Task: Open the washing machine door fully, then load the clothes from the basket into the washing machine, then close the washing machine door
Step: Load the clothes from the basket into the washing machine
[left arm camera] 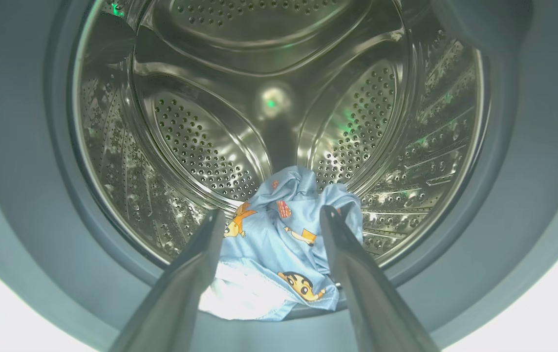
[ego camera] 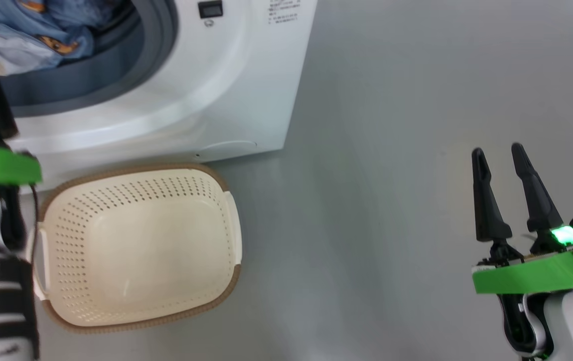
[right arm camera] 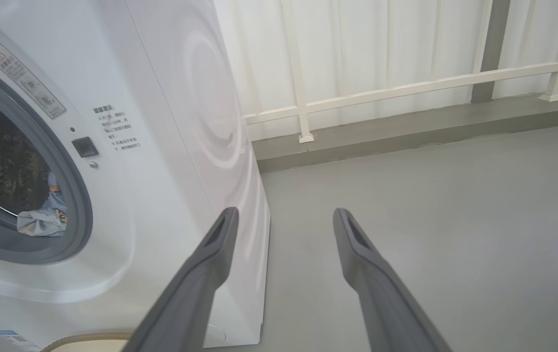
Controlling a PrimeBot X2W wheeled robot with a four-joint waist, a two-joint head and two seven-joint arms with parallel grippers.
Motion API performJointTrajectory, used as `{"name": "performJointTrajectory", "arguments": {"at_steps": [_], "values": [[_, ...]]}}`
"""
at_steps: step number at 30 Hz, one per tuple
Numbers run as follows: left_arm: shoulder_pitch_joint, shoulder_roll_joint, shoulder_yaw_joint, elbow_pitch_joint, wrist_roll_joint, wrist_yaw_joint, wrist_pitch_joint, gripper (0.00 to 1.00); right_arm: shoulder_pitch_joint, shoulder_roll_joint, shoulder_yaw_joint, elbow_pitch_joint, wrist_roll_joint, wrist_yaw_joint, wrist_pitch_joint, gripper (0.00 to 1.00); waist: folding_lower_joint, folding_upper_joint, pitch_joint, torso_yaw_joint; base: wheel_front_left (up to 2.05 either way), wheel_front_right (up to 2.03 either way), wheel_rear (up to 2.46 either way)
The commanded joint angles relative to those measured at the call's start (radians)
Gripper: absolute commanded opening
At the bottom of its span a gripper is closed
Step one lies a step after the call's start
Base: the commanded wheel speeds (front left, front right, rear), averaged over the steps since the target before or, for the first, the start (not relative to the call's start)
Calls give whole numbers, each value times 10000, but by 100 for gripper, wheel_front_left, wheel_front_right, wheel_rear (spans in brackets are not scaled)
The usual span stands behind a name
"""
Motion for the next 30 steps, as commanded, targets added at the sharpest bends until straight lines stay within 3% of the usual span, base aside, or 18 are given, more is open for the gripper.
{"name": "performJointTrajectory", "arguments": {"at_steps": [1,13,30], "values": [[371,323,279,-367,-68,4,-53,100,258,-166,144,-158,37,56,-49,100,0,0,-339,210,0,0,0],[2734,-268,409,-1579,206,4,-53,100,756,-563,0,-64,76,56,-49,100,0,0,-1326,781,0,0,0],[5099,-427,460,-2590,104,4,-53,100,1513,-924,-125,132,217,56,-49,100,0,0,-2623,1255,0,0,0]]}}
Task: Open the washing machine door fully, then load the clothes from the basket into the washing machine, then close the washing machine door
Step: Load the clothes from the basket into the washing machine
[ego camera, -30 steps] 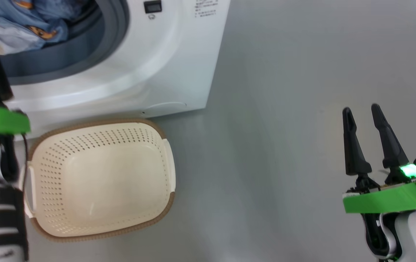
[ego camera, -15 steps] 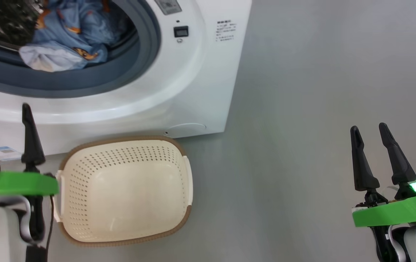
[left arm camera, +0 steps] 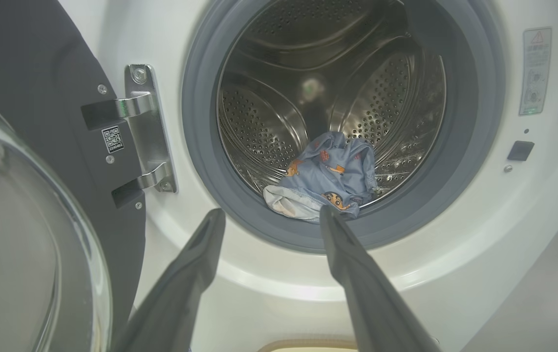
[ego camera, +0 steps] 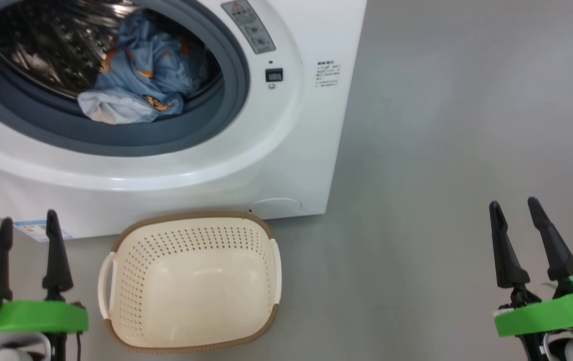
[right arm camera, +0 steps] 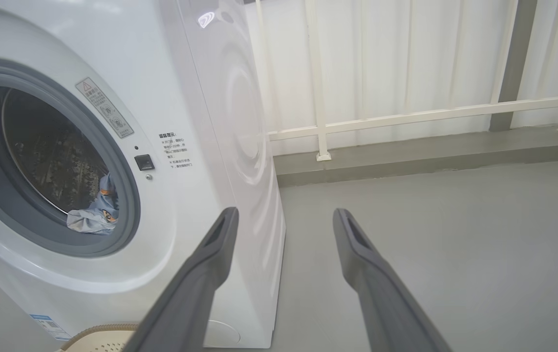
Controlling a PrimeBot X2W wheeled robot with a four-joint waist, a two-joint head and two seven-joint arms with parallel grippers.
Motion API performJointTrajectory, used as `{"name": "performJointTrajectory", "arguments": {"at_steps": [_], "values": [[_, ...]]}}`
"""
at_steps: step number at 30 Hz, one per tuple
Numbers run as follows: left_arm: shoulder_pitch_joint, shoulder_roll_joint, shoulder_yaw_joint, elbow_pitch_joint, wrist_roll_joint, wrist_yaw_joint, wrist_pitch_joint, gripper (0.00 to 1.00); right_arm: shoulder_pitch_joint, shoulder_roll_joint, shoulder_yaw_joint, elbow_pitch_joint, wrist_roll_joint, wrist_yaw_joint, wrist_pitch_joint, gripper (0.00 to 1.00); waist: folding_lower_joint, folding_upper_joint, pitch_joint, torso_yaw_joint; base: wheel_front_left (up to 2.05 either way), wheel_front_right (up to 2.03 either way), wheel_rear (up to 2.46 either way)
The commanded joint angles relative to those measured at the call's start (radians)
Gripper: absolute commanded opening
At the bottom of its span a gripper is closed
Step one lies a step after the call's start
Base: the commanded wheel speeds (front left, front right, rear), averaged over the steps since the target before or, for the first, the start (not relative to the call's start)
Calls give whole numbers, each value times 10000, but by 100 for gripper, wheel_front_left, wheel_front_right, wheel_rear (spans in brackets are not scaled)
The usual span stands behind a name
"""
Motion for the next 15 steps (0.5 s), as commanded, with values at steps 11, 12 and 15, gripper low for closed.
{"name": "performJointTrajectory", "arguments": {"at_steps": [11,12,15], "values": [[1195,34,287,-822,-16,4,-55,100,578,-228,18,-173,193,56,-51,100,0,0,-827,250,0,0,0],[1318,21,290,-877,-17,4,-55,100,637,-231,1,-172,201,56,-51,100,0,0,-891,256,0,0,0],[1658,-25,312,-1056,-31,4,-55,100,791,-231,-67,-175,218,56,-51,100,0,0,-1046,276,0,0,0]]}}
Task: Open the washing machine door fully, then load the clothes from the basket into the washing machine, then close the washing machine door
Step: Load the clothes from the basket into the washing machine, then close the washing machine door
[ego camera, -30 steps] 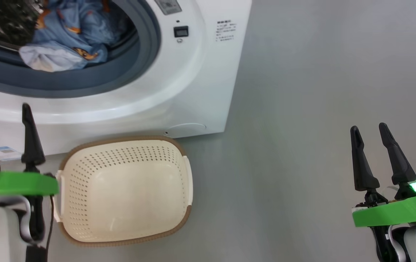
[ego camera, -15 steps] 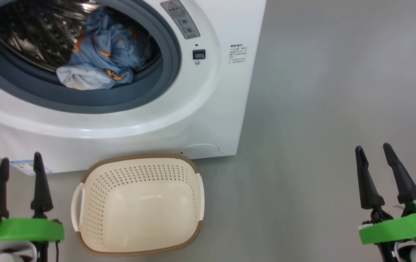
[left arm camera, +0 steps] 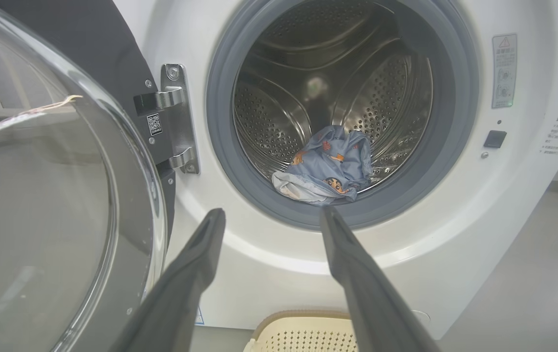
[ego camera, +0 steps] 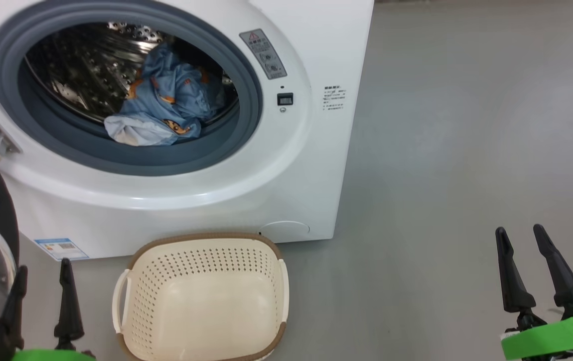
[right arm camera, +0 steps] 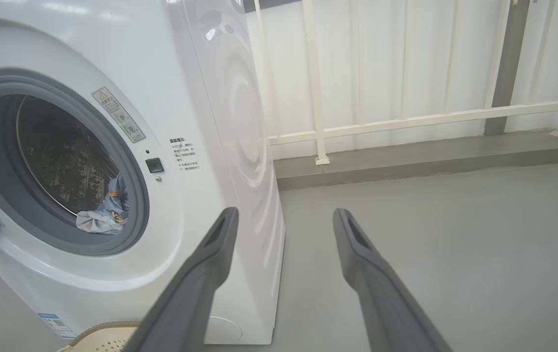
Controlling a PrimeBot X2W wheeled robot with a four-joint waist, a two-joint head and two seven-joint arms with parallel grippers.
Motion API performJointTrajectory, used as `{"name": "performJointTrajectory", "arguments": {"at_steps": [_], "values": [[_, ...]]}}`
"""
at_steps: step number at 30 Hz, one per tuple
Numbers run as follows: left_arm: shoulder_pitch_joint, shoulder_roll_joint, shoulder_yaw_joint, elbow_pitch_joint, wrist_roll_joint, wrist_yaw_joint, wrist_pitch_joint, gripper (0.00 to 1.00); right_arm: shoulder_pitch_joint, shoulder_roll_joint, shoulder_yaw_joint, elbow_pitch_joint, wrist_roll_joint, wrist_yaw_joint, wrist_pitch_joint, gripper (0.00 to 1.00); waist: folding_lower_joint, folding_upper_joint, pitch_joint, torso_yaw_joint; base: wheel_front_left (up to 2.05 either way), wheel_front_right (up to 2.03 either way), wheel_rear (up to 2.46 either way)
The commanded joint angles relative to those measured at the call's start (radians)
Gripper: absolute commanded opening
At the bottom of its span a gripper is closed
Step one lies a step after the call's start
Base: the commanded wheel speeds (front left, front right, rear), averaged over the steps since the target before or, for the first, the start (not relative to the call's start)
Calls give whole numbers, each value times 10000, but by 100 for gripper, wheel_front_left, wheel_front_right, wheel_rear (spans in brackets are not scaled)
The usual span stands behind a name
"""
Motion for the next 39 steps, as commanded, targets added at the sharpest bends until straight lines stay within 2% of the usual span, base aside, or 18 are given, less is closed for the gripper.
{"name": "performJointTrajectory", "arguments": {"at_steps": [1,12,29,39], "values": [[48,183,325,-371,-37,4,-57,100,23,-226,138,-209,213,56,-51,100,0,0,-154,37,0,0,0],[635,184,149,-709,-197,4,-57,100,319,-175,66,-257,223,56,-51,100,0,0,-407,67,0,0,0],[612,320,-71,-796,-498,4,-57,100,372,-123,-25,-322,191,56,-51,100,0,0,-338,-8,-1,1,0],[604,302,-40,-898,-494,4,-57,100,335,-108,-50,-342,190,56,-51,100,0,0,-258,3,-73,73,0]]}}
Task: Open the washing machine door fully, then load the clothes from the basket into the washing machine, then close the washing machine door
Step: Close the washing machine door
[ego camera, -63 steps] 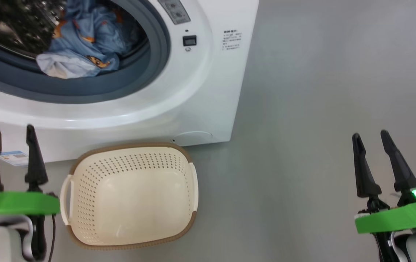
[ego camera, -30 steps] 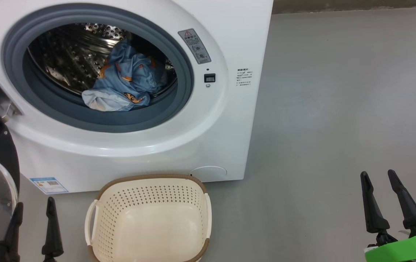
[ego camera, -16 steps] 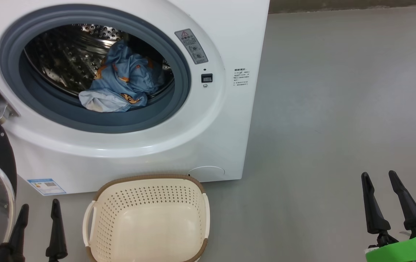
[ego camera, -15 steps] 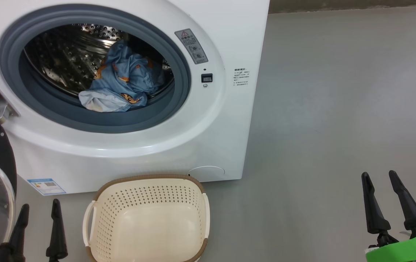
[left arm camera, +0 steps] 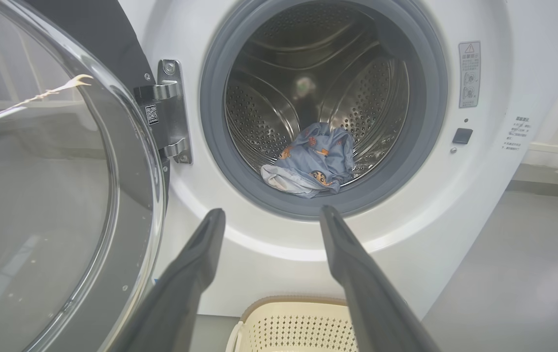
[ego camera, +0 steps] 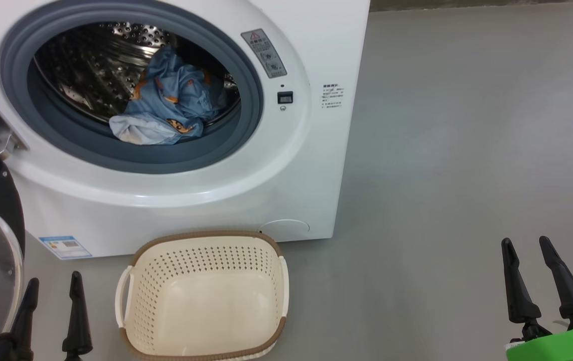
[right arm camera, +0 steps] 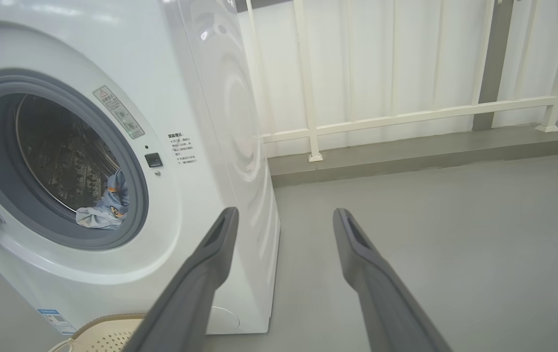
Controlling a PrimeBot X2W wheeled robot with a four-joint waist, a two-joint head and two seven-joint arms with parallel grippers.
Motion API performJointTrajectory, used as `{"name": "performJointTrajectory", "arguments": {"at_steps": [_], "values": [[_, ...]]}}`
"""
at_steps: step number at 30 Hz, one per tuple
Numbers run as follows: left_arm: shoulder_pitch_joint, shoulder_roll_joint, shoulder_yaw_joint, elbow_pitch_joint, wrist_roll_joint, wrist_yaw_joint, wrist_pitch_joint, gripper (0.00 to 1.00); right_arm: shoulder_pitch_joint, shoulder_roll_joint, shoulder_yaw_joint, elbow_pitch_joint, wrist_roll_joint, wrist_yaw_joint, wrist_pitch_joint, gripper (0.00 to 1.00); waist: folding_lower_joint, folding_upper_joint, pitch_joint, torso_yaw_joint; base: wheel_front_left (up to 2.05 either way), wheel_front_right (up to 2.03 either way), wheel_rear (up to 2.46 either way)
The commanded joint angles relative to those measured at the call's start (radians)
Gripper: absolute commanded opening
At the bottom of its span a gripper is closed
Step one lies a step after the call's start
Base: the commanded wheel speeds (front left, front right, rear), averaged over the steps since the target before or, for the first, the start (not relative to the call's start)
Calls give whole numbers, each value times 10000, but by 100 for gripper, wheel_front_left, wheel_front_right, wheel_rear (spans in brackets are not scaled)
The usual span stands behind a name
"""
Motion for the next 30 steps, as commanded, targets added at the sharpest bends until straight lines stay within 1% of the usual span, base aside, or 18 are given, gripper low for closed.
{"name": "performJointTrajectory", "arguments": {"at_steps": [1,8,20,24,30], "values": [[-201,256,338,-324,-34,4,-63,100,-156,-170,179,-263,178,56,-51,100,0,0,8,-1,-100,100,0],[-154,327,222,-394,-82,4,-63,100,-163,-165,171,-244,179,56,-51,100,0,0,36,-11,-79,79,0],[-161,346,129,-467,-141,4,-63,100,-180,-150,137,-262,161,56,-51,100,0,0,49,46,-5,5,0],[-131,301,109,-455,-194,4,-63,100,-196,-172,188,-270,153,56,-51,100,0,0,52,144,0,0,0],[-84,177,62,-483,-227,4,-63,100,-242,-193,288,-289,119,56,-51,100,0,0,80,498,0,0,0]]}}
